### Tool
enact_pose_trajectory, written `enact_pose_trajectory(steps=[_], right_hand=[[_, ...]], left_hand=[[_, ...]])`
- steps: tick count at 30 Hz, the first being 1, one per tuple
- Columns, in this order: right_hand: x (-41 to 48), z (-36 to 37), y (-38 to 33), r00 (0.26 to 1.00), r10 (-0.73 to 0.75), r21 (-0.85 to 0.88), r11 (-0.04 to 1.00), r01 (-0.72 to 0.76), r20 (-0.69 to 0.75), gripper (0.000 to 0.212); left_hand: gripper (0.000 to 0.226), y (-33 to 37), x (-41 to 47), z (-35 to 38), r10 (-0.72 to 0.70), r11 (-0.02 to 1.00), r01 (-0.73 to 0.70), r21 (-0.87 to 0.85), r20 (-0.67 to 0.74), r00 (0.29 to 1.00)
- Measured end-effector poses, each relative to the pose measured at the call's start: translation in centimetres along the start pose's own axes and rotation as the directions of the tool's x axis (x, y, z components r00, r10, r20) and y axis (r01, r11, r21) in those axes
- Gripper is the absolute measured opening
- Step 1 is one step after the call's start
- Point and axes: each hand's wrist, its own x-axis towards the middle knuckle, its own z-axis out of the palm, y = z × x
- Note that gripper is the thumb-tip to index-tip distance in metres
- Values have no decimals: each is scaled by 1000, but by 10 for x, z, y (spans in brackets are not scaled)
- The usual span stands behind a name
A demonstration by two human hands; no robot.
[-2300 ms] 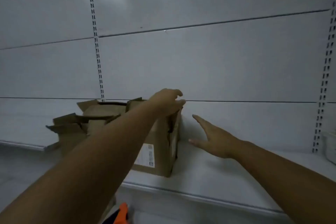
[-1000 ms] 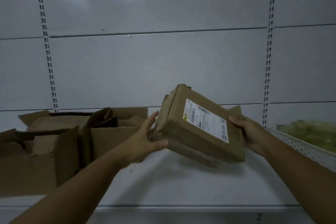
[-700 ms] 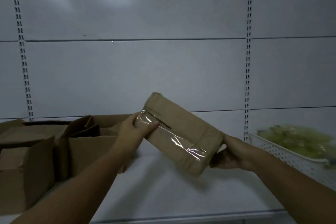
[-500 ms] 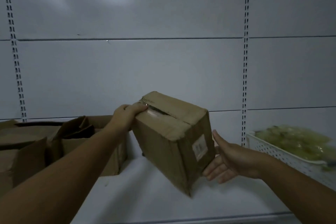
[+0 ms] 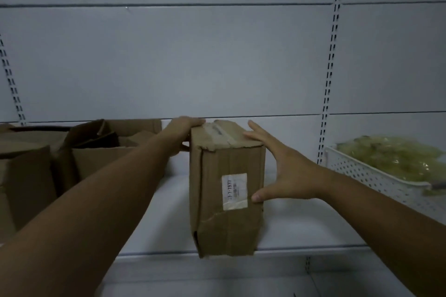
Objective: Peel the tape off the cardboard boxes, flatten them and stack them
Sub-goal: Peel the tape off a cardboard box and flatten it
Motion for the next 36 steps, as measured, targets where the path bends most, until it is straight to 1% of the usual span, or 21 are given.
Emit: enact_pose_trajectory(steps=[1,3,4,6,8,9,10,11,12,13,15,17,20,23,25,27,29,31,34,35,36], right_hand=[[0,5,3,1000,-17,23,1000,17,-18,108],[-1,14,12,999,-8,53,999,11,-42,106],[-3,19,17,999,8,41,999,-6,-44,105],[-6,25,25,999,32,-15,999,-32,-22,102],[-9,28,29,999,38,-47,998,-39,-7,101],[-8,27,29,999,42,-53,998,-43,-13,100],[-7,24,28,999,46,-58,997,-48,-19,100],[-6,22,26,999,46,-72,996,-47,-26,100],[-4,19,23,999,38,-103,994,-40,-30,99],[-1,18,20,999,20,-146,989,-24,-30,98],[3,20,14,1000,-26,-230,973,26,3,93],[7,28,11,997,-64,-243,967,70,34,88],[10,42,10,997,-75,-171,983,74,3,87],[8,56,11,997,-34,-45,999,31,-74,85],[4,64,12,993,-6,27,1000,9,-119,82],[3,66,10,991,7,60,998,1,-135,80],[3,67,9,989,14,93,996,0,-149,78],[4,67,7,985,13,118,993,8,-174,74],[4,66,6,983,22,125,992,0,-180,69],[4,65,6,984,29,125,992,-7,-174,69],[5,64,5,986,34,121,993,-14,-165,70]], left_hand=[[12,-1,2,4,75,997,-74,14,-69,995],[5,-3,3,12,210,973,-183,139,-212,955],[5,-3,-1,15,266,954,-216,206,-255,930],[13,-2,-20,17,359,921,-288,263,-282,890],[19,-3,-53,17,461,877,-405,258,-222,859],[22,-5,-73,15,529,836,-486,254,-141,837],[26,-10,-92,12,579,789,-555,265,-18,815],[34,-16,-109,8,586,752,-595,282,125,800],[47,-24,-121,4,554,726,-609,319,254,793],[63,-35,-129,-1,514,705,-609,363,330,792],[90,-58,-134,-10,500,652,-621,434,369,783],[102,-77,-135,-14,515,633,-636,442,373,772],[96,-90,-137,-15,536,686,-625,371,323,780],[89,-94,-134,-8,544,720,-621,310,302,783],[82,-98,-132,-1,575,723,-636,272,274,771],[74,-100,-131,5,616,710,-653,263,215,758],[69,-100,-129,8,651,680,-664,311,162,742],[64,-97,-128,7,675,635,-660,401,126,727],[61,-92,-127,7,707,539,-653,532,135,694],[62,-90,-126,6,734,483,-665,570,151,662],[65,-89,-126,6,771,409,-686,602,175,613]])
